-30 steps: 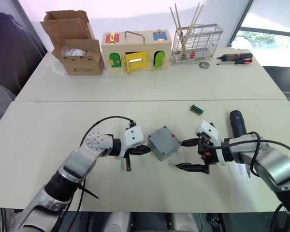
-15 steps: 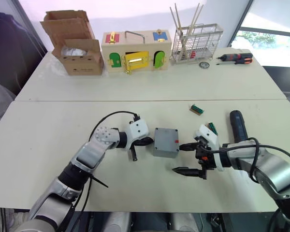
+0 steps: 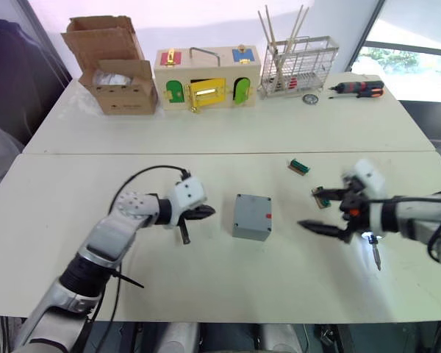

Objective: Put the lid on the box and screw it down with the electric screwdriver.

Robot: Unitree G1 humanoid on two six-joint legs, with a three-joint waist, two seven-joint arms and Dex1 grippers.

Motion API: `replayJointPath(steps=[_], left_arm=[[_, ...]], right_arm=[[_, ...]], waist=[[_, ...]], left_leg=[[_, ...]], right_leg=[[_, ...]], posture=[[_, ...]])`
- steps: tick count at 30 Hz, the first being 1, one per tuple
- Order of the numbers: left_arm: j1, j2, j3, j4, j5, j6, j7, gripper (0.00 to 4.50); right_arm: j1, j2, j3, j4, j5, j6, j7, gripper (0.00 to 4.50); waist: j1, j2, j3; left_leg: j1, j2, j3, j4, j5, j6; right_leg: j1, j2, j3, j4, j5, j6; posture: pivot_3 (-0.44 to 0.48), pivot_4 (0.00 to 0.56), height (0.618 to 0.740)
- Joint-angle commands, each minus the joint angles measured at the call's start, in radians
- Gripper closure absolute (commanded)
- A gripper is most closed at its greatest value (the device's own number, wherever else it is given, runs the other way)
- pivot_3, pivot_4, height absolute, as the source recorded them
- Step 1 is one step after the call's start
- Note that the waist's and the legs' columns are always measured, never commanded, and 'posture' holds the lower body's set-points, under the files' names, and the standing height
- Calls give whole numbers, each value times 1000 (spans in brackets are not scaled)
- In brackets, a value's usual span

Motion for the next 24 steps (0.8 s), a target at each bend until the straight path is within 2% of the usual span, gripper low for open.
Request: replayJointPath(steps=[1, 4, 10, 13, 18, 24], left_arm=[[-41, -11, 90, -57, -102, 67, -1, 4500], [-87, -30, 91, -56, -121, 79, 18, 4500], [-133, -57, 47, -82, -127, 99, 45, 4500], [-127, -63, 38, -106, -128, 113, 59, 4500], [-111, -62, 37, -137, -138, 136, 77, 4500], [-96, -58, 32, -149, -142, 143, 102, 4500]], right_arm=[[-63, 95, -145, 133, 48, -47, -66, 30], [-174, 214, -115, 252, 9, -138, -151, 30], [-315, 372, 66, 495, -178, -369, -236, 30], [-350, 407, 115, 609, -240, -464, -240, 683], [-390, 428, 143, 722, -273, -559, -208, 2327], [-453, 450, 165, 856, -316, -647, -198, 2327]], waist=[[-3, -2, 0], [-5, -2, 0], [-13, -1, 0], [-10, -1, 0], [-11, -1, 0], [-23, -1, 0]], left_leg=[[0, 0, 0, 0, 0, 0], [1, 0, 1, 1, 2, -3], [0, 0, 2, -2, 2, -3], [0, -1, 2, -2, 2, -4], [0, -1, 2, -1, 2, -4], [0, -1, 1, -1, 2, -4]], right_leg=[[0, 0, 0, 0, 0, 0], [1, 0, 1, 0, 0, 0], [-4, 0, 1, 4, 0, 0], [-4, -1, 1, 5, 0, 0], [-4, -1, 1, 6, 0, 0], [-4, -1, 1, 6, 0, 0]], posture=[[0, 150, 730], [0, 150, 730], [0, 150, 730], [0, 150, 730], [0, 150, 730], [0, 150, 730]])
